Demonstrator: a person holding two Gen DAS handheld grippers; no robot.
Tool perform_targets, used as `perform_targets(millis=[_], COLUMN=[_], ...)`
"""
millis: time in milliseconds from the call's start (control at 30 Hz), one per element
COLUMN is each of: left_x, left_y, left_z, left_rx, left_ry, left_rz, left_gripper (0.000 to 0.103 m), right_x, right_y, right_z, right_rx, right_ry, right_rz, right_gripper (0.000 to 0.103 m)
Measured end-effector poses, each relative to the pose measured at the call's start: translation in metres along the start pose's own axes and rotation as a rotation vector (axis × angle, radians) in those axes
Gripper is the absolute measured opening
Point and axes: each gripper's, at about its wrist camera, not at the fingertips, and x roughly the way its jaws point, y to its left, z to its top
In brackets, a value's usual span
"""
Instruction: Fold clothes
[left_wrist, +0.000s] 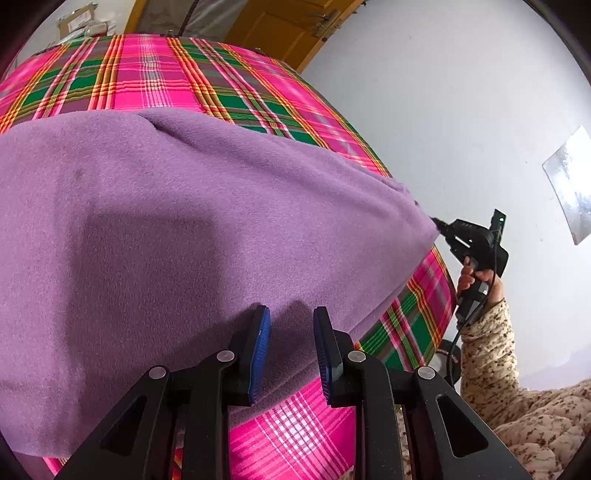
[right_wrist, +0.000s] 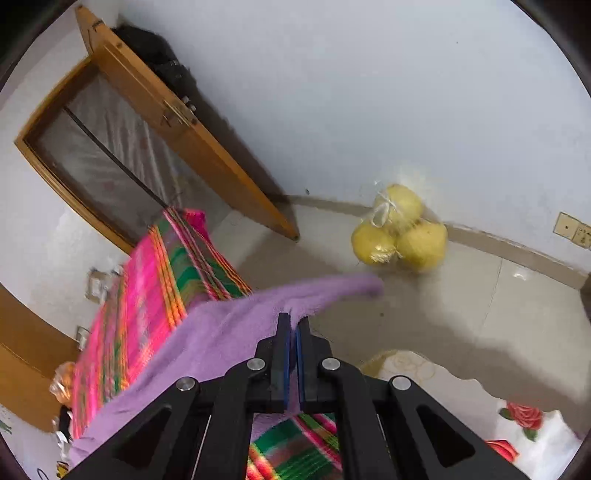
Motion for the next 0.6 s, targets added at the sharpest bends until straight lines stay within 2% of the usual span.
perform_targets(millis=[133, 233, 267, 400, 533, 600], left_x=[0.0, -0.001, -0.002, -0.002, -0.001, -0.002], left_y=[0.002, 0.003, 0.004, 0.004, 0.005, 0.006], left_z=[0.001, 0.001, 0.001, 0.001, 0.0, 0.0], left_rx=[-0.006, -0.005, -0.005, -0.008, -0.01, -0.015], left_ry=[-0.002, -0.002, -0.002, -0.002, -0.005, -0.008], left_rz=[-0.006, -0.009, -0.01, -0.017, -0.02, -0.024], left_gripper=[0.025, 0.025, 0.025, 0.025, 0.025, 0.025], right_x=[0.003, -0.001, -0.004, -0.018, -0.005, 0.006], right_y=[-0.011, -0.003, 0.001, 0.029, 0.065, 0.081], right_z=[-0.002, -0.002, -0.002, -0.001, 0.001, 0.0], right_rx=[0.051, 0.008, -0.012, -0.117, -0.232, -0.288], right_ry=[0.017, -0.013, -0.029, -0.114, -0.042, -0.01], right_rz=[-0.06, -0.193, -0.199, -0.102, 0.032, 0.044], right_gripper=[0.004, 0.005, 0.005, 0.006, 0.019, 0.027])
